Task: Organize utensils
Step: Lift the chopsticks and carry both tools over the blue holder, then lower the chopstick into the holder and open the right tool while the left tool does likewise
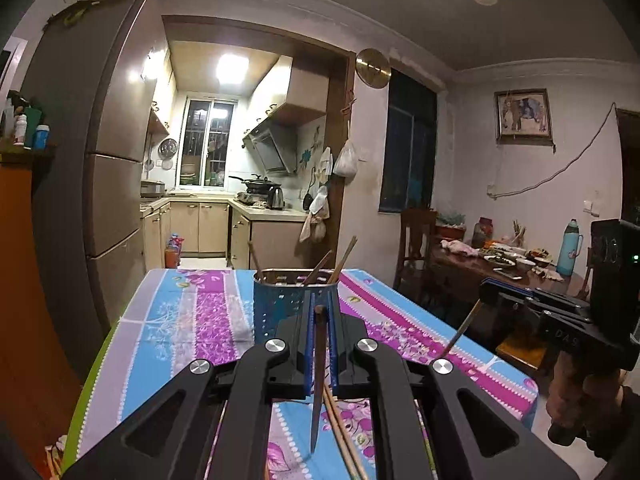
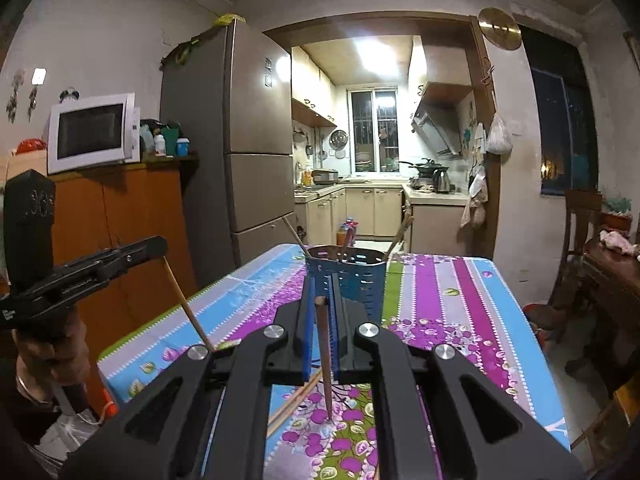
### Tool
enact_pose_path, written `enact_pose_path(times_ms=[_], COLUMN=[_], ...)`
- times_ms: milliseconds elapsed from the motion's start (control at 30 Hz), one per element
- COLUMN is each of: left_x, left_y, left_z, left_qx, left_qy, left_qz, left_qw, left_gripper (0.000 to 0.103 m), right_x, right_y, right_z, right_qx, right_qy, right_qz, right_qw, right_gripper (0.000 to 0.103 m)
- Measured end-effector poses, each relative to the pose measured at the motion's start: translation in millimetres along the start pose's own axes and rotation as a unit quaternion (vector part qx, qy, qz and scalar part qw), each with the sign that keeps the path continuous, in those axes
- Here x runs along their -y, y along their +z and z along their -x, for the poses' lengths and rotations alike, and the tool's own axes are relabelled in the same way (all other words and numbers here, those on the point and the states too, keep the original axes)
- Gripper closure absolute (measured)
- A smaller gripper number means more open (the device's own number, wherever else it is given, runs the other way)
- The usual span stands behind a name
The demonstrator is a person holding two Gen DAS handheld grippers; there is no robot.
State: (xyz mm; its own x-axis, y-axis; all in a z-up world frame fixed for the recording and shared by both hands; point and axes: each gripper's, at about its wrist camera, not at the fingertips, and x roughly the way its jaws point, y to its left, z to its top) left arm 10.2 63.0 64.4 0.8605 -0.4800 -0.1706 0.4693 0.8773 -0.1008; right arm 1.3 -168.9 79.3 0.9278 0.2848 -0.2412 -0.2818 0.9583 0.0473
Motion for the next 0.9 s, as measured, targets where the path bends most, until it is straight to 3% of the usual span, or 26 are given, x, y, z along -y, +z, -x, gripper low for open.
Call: enact_pose_path(times_ms=[367, 533, 700, 900], left_x=[-9, -14, -16, -19], left_y=[17, 42, 96, 163], left_z=[-15, -31, -61, -108], left_qx=[0.004, 0.019, 0.056, 0.111], left_qy=[-0.009, -0.015, -0.015, 0.007], left_qz=[0.016, 0.015, -0.001, -0.029], left_qw=[0.9998, 0.9996, 0.9983, 0.9934], left_gripper=[0.096, 0.096, 0.096, 0.096], right_x=[4, 8, 14, 23], right_y=[8, 25, 76, 155], right_z=[-6, -15, -35, -66], right_qx=[-0.012, -0.004, 0.033, 0.108], right_qy=[0.011, 0.017, 0.006, -0.030], right_qz=[-0.017, -0.021, -0.013, 0.016], right_qw=[1.000, 1.000, 0.999, 0.994], right_gripper=[0.098, 0.098, 0.098, 0.098])
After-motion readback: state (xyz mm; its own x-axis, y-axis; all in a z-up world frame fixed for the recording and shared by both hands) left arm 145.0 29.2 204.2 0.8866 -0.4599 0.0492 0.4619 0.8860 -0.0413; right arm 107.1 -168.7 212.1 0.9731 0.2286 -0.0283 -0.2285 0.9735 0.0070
